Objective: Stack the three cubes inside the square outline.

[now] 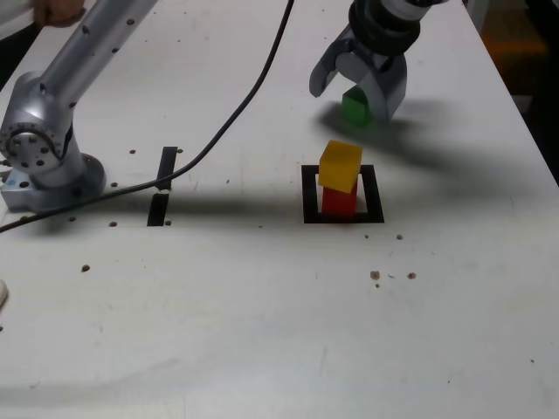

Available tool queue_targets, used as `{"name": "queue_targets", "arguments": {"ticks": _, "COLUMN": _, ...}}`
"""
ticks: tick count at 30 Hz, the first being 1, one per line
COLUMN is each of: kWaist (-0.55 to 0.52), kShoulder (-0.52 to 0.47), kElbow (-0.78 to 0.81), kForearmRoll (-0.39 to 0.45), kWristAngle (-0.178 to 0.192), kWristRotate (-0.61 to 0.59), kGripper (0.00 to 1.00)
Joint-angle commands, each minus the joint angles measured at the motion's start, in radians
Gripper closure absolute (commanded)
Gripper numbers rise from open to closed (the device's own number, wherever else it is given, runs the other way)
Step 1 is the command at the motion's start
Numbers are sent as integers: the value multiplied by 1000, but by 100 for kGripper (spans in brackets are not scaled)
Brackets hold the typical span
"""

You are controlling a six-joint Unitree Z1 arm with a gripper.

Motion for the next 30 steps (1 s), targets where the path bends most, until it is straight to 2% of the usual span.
{"name": "queue_targets", "arguments": {"ticks": 1, "kWaist": 3, "kShoulder": 0, "kElbow": 1, "kForearmRoll": -2, "kWristAngle": -1, "kWristRotate": 2, "kGripper": 20}}
{"name": "queue_targets", "arguments": {"ticks": 5, "kWaist": 3, "kShoulder": -1, "kElbow": -3, "kForearmRoll": -6, "kWristAngle": -13, "kWristRotate": 2, "kGripper": 38}}
{"name": "queue_targets", "arguments": {"ticks": 7, "kWaist": 4, "kShoulder": -2, "kElbow": -5, "kForearmRoll": -12, "kWristAngle": -29, "kWristRotate": 2, "kGripper": 48}}
{"name": "queue_targets", "arguments": {"ticks": 10, "kWaist": 8, "kShoulder": -2, "kElbow": -5, "kForearmRoll": -31, "kWristAngle": -57, "kWristRotate": 5, "kGripper": 59}}
{"name": "queue_targets", "arguments": {"ticks": 16, "kWaist": 16, "kShoulder": -3, "kElbow": 0, "kForearmRoll": -54, "kWristAngle": -93, "kWristRotate": 22, "kGripper": 67}}
{"name": "queue_targets", "arguments": {"ticks": 23, "kWaist": 16, "kShoulder": -15, "kElbow": -10, "kForearmRoll": -38, "kWristAngle": -95, "kWristRotate": 24, "kGripper": 77}}
{"name": "queue_targets", "arguments": {"ticks": 26, "kWaist": 11, "kShoulder": -23, "kElbow": -35, "kForearmRoll": 3, "kWristAngle": -92, "kWristRotate": 19, "kGripper": 79}}
{"name": "queue_targets", "arguments": {"ticks": 30, "kWaist": -18, "kShoulder": -35, "kElbow": -113, "kForearmRoll": 124, "kWristAngle": -55, "kWristRotate": -14, "kGripper": 79}}
